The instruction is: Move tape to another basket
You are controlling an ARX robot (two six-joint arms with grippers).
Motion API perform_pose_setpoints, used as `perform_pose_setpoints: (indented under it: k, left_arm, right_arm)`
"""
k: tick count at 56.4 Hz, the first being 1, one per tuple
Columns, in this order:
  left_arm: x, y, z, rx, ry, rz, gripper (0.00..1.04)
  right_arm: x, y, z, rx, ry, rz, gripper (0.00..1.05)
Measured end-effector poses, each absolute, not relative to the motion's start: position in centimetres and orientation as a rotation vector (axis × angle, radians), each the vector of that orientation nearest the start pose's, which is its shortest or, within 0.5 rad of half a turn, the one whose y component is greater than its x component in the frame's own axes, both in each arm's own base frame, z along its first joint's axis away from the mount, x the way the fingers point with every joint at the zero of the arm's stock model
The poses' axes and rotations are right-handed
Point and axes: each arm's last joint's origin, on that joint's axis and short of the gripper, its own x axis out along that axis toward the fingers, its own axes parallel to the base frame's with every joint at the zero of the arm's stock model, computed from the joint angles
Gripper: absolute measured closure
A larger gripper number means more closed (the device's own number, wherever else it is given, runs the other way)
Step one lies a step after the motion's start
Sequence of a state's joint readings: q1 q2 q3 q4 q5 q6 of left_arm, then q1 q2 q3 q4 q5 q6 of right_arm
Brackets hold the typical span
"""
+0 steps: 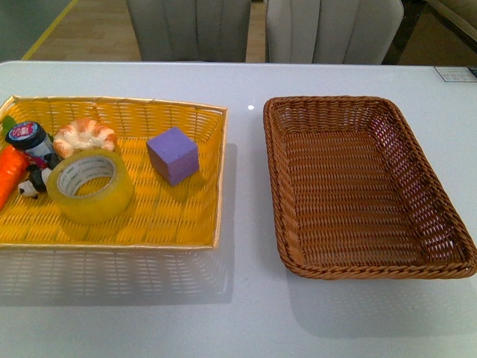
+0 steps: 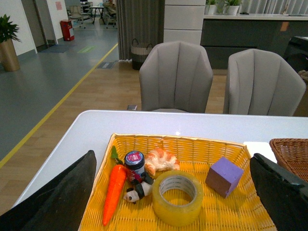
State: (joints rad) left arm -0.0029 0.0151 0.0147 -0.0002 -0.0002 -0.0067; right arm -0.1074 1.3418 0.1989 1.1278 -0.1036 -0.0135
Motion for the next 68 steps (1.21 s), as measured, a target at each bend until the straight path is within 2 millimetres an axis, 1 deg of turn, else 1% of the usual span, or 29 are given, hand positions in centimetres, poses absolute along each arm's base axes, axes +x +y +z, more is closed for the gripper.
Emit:
perform_pose_setpoints:
  k: [5,6,12,14,19,33,52,68]
  left_arm:
    - [9.8,0.0,16.7,-0.007,0.001,-0.003,0.09]
    - [9.8,0.0,16.7,-0.007,0.001,-0.003,0.09]
    - [9.8,0.0,16.7,-0.007,0.001,-0.003,0.09]
    - [9.8,0.0,16.7,-0.007,0.001,-0.003,0.09]
    - [9.8,0.0,16.7,-0.007,0.001,-0.003,0.09]
    - [9.8,0.0,16.7,-0.007,0.001,-0.003,0.09]
    - [9.8,0.0,16.7,-0.007,0.001,-0.003,0.09]
    - [9.8,0.0,16.7,-0.007,0.001,-0.003,0.09]
  right_arm:
    - [19.9,-1.6,16.1,-0.012,0.018,-0.001,1.02]
    - [19.7,-1.5,16.1,-0.014,0.017,-0.002,1.03]
    - [18.6,-1.2,16.2,-0.009,0.015,-0.007,1.03]
    - [18.2,-0.8,16.1,-0.009,0.017,-0.026,1.03]
    - [17.3,-0.1,16.1,-0.010,0.018,0.002,1.03]
    - [15.3,-0.1,16.2,-0.010,0.017,-0.004,1.03]
    - [13.5,-0.1,17.1,-0.010,-0.014,-0.004,1.03]
    - [12.4,0.0,17.4,-0.010,-0.021,-0.004,1.03]
